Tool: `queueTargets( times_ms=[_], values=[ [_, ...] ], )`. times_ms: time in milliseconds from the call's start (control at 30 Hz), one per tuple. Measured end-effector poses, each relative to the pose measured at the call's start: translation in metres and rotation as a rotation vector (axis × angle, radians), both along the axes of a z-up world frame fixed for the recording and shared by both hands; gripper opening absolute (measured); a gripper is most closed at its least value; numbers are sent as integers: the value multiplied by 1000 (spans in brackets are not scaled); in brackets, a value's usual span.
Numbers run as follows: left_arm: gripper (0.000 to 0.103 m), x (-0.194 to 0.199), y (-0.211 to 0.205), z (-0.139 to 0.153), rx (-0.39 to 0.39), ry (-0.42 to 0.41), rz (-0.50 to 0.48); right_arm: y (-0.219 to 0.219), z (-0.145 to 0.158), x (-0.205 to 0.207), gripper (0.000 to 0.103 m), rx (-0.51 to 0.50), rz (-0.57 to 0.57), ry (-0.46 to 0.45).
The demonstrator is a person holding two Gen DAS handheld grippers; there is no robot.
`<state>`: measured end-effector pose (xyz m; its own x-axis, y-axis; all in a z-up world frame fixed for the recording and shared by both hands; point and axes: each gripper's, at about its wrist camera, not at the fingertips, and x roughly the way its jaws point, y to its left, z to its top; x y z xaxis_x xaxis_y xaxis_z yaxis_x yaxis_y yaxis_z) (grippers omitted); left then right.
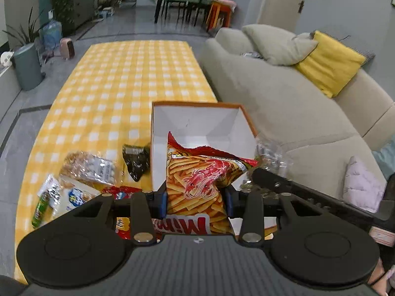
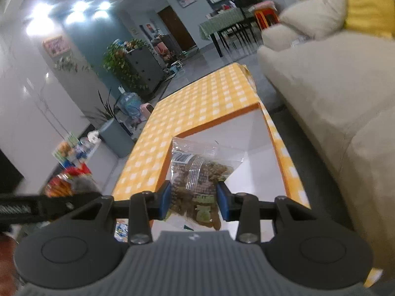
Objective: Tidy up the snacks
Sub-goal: 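Carry the Mimi bag and clear snack bag with both tools over the orange box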
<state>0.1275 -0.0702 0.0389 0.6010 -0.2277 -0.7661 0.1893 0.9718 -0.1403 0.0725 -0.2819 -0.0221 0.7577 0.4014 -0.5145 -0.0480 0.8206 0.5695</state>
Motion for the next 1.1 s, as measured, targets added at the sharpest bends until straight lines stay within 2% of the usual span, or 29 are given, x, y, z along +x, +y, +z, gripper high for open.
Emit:
queueTargets(
  times_ms=[200,400,700,833,900,967,1100],
  values=[
    [47,22,-26,-33,60,81,32,-20,-10,1,38,64,-11,-11],
    [47,43,-50,-75,179,144,55,-33,-25,-2,38,90,-54,22],
    [47,60,-68,-124,331,209,88,-42,-37,7,38,132,-51,40],
    [48,59,-70,-133,346,232,93,-40,-38,12,38,133,-48,64],
    [53,56,-70,-133,342,226,106,-37,-38,14,38,123,-41,74],
    [55,53,-66,-129,303,205,119,-34,-39,19,38,132,-28,88],
    [63,52,-71,-126,281,207,78,-30,-40,24,38,120,-23,101]
  ],
)
